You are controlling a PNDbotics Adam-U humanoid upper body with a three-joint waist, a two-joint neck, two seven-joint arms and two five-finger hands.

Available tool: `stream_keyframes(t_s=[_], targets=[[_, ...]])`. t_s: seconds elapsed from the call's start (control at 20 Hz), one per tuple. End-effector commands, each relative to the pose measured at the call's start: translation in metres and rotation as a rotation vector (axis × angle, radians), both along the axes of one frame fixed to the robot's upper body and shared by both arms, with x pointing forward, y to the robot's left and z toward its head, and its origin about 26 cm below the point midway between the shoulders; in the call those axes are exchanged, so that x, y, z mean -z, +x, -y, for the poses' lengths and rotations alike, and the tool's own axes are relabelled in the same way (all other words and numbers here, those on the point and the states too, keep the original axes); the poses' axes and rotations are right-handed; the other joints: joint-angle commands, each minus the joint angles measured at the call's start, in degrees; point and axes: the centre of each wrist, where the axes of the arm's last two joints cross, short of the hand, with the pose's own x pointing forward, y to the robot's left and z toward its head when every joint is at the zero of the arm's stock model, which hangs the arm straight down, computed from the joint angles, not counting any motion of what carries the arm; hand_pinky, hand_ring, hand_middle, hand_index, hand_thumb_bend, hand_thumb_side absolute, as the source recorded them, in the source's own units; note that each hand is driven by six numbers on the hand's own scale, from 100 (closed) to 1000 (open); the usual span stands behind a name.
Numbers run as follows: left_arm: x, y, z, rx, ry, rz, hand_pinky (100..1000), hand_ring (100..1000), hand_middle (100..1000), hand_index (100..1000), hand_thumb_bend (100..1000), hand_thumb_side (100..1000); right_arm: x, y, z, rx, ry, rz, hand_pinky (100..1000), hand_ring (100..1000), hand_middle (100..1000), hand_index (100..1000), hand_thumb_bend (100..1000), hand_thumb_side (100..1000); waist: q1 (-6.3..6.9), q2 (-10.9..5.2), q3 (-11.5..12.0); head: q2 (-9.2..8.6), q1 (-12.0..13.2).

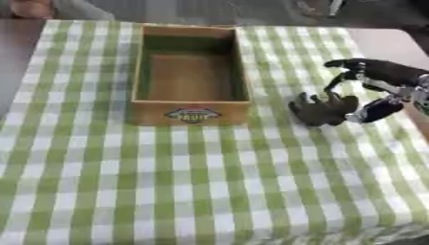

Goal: Pick up objects on the table and place them in the box.

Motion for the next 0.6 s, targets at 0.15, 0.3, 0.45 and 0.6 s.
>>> stream_keyframes(t_s=[0.15,0.3,0.45,0.6], targets=[[-0.009,-0.002,0.001,0.009,0.013,0.032,550,663,550,573,100,643,-0.008,0.004,0.002,-0.003,-0.039,0.024,1000,1000,1000,785,310,256,0.21,-0.8,0.0,0.33,-0.2],[-0.009,-0.002,0.001,0.009,0.012,0.033,550,663,550,573,100,643,-0.005,0.006,-0.001,-0.014,-0.044,0.022,1000,1000,1000,784,304,258,0.22,-0.78,0.1,0.33,-0.2],[-0.009,-0.002,0.001,0.009,0.012,0.032,550,663,550,574,100,644,-0.003,0.007,-0.004,-0.027,-0.049,0.019,1000,1000,999,784,296,268,0.17,-0.78,0.2,0.33,-0.3],[-0.009,-0.002,0.001,0.011,0.012,0.032,550,663,550,573,100,644,0.001,0.008,-0.008,-0.04,-0.061,0.007,1000,1000,999,784,299,279,0.09,-0.77,0.3,0.33,-0.4]])
